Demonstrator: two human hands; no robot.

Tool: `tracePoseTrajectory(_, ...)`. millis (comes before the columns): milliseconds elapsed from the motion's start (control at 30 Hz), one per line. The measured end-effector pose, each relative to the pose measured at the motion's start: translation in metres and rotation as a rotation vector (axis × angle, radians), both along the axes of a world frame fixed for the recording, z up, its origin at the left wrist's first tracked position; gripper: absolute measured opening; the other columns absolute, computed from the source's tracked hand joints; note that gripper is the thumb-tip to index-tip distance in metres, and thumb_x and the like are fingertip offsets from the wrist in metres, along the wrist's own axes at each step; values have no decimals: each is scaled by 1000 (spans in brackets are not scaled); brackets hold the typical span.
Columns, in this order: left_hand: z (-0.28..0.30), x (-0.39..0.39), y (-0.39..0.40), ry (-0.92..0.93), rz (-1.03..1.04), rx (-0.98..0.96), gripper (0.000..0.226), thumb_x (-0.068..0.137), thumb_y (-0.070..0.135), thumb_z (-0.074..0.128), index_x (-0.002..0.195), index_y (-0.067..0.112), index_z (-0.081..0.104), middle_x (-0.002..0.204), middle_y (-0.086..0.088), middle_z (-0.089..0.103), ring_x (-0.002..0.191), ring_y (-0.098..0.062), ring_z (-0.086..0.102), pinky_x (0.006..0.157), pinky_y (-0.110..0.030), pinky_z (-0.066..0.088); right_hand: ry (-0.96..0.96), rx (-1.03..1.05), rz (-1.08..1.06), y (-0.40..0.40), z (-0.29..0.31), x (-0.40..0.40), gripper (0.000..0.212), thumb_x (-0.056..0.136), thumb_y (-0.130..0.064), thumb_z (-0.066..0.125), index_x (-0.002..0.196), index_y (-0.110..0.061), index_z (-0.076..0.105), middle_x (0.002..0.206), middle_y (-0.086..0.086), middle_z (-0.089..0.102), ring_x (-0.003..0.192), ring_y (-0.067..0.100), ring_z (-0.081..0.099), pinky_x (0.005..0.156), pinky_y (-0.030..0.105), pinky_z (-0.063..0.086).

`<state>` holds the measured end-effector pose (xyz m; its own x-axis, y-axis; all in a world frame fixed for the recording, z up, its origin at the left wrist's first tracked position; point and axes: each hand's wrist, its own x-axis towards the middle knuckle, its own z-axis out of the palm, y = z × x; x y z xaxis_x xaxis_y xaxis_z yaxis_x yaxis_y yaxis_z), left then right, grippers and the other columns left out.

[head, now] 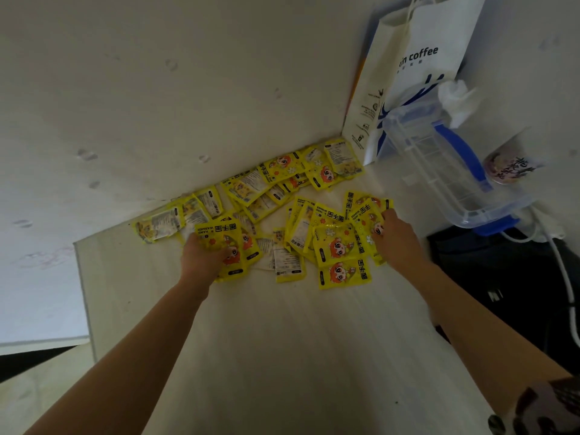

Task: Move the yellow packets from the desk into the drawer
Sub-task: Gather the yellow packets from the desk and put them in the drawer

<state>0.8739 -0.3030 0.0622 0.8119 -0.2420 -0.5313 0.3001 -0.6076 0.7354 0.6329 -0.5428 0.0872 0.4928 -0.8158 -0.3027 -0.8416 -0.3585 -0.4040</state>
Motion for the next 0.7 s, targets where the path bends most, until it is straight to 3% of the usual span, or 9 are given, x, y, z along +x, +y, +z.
tracePoseTrajectory(100, 1, 7, 14, -19, 45, -6, 52, 66, 11, 83, 109, 16, 53, 106, -4, 64, 94, -25, 64, 76, -47, 58, -57, -89, 14, 6, 15, 7, 25, 95, -17, 50, 116, -6, 44, 107, 17, 60, 95, 39, 58, 71, 40, 42)
tracePoseTrajectory(233, 5, 16, 27, -24, 112, -43, 54, 70, 1, 79, 107, 18, 43, 100, -3, 59, 87, -23, 60, 58, -31, 50, -198, -42, 8, 15, 30, 24, 17, 95, -14, 52, 101, -12, 36, 91, 9, 54, 79, 29, 54, 65, 37, 42)
tracePoseTrajectory(367, 7, 38, 40, -31, 139, -2, 49, 67, 4, 82, 108, 10, 57, 105, -9, 66, 92, -28, 65, 72, -42, 56, -244, 48, 62, 26, 32, 34, 44, 92, -11, 58, 129, -13, 34, 89, 11, 57, 76, 27, 59, 68, 44, 52)
tracePoseTrajectory(433, 9, 53, 46, -39, 125, 23, 42, 66, 4, 82, 104, 10, 63, 103, -11, 68, 90, -29, 67, 76, -44, 57, -209, 95, 95, 29, 27, 39, 52, 90, -10, 60, 135, -15, 34, 92, 12, 60, 76, 26, 61, 63, 40, 52)
tracePoseTrajectory(567, 12, 86, 57, -90, 91, 79, 37, 64, 7, 83, 98, 11, 68, 100, -14, 70, 88, -32, 69, 78, -50, 57, -62, 110, 215, 34, 16, 51, 30, 92, -15, 59, 119, -4, 52, 107, 15, 62, 90, 26, 59, 67, 27, 38)
tracePoseTrajectory(700, 11, 114, 63, -178, -22, 185, 36, 63, 11, 84, 96, 10, 68, 98, -18, 70, 90, -36, 67, 80, -51, 56, -55, 172, 260, 46, 9, 70, 26, 91, -14, 59, 115, -4, 56, 110, 12, 62, 99, 25, 59, 73, 25, 38)
